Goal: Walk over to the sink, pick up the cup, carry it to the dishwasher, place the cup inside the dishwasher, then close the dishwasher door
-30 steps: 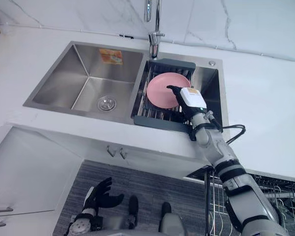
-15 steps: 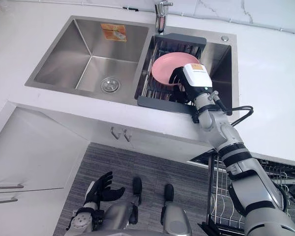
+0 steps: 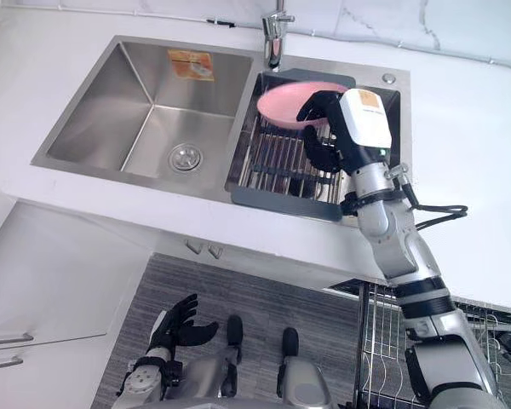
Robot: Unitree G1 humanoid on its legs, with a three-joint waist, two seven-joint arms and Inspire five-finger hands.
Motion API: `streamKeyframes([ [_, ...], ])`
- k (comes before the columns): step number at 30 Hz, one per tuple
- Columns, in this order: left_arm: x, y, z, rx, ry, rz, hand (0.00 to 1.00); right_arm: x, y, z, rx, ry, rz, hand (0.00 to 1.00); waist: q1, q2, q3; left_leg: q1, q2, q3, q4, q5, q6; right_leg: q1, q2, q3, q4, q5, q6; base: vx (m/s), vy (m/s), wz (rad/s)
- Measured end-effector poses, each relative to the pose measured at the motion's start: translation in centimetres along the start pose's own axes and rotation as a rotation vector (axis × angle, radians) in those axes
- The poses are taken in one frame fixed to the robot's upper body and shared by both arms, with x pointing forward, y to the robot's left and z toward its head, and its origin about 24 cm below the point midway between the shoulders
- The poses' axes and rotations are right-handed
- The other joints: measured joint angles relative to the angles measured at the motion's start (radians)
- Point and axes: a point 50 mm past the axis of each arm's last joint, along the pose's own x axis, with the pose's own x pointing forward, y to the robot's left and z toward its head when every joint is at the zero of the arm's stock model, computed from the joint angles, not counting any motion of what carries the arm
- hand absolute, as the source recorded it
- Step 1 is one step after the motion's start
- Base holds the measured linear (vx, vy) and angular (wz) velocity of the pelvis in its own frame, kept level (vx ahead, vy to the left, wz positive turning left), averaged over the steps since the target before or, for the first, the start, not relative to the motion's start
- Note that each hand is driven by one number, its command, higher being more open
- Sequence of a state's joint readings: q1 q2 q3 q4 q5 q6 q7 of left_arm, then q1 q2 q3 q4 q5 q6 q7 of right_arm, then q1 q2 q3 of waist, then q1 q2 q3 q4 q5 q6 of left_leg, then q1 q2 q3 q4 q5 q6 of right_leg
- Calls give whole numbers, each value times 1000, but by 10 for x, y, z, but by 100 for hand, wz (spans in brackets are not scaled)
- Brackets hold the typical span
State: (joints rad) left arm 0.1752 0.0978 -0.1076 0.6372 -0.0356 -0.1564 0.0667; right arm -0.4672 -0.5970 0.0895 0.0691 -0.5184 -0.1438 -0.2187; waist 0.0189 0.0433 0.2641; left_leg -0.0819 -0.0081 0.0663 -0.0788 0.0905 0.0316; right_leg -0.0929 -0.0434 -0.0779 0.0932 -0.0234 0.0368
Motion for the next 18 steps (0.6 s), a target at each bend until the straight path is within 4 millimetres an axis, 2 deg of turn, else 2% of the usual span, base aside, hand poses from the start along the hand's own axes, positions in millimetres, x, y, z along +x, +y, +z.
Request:
streamKeyframes([
  [5, -3, 0, -9, 8, 32, -3, 90, -4, -10, -5, 31, 32, -53, 30, -4, -10, -6, 32, 2, 18, -8, -2, -4, 15, 3, 19, 15, -21, -2, 17, -28, -11],
  [10, -4, 4, -14, 31, 58, -1, 90, -21, -6, -8, 41, 55, -35, 30, -8, -33, -19, 58, 8, 32, -8, -4, -6, 33, 9, 35, 14, -21, -2, 7, -18, -9],
  [14, -5, 8, -18, 35, 78, 13, 90, -30, -12, -5, 116, 79, -103, 30, -10, -47, -30, 82, 11, 59, -8, -11, -12, 45, 14, 62, 12, -20, -4, -3, -12, -21],
  [18, -6, 14, -27, 24, 121, 44, 90, -59, -30, -4, 121, 106, -194, 30, -28, -76, -60, 107, 17, 107, -8, -26, -14, 48, 21, 109, 3, -17, -4, 10, -10, -32],
])
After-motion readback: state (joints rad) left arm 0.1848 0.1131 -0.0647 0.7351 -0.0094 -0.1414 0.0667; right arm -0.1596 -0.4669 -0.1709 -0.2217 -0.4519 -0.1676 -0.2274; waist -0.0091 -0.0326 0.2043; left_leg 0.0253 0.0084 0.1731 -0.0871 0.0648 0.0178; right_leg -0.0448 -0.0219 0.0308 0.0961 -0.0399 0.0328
